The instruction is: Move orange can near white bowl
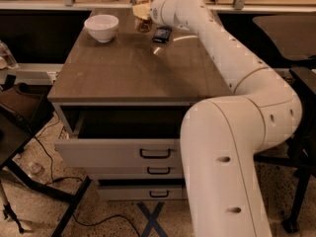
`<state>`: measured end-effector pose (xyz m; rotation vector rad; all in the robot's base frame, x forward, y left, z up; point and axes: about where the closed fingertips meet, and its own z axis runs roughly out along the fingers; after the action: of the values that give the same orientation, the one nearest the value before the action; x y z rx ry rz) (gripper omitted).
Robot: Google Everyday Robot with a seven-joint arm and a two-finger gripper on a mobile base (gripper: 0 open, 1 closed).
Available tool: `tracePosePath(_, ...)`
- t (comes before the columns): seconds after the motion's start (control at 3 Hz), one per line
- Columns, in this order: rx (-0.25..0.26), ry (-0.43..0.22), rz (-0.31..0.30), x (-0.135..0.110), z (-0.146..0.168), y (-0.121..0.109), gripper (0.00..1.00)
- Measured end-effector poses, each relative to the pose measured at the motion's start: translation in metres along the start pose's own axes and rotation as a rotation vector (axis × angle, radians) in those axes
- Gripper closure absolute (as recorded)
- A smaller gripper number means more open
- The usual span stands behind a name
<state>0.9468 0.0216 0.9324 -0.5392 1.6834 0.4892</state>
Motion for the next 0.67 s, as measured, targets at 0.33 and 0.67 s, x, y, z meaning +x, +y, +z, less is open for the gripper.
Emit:
tracePosePath(0.33,-0.05,0.029,0.028,0.0271,0.0274,0.0161,1.0)
tracePosePath(0.67,-0.051,0.031,0.028,0.0291,0.029,0.0164,0.83)
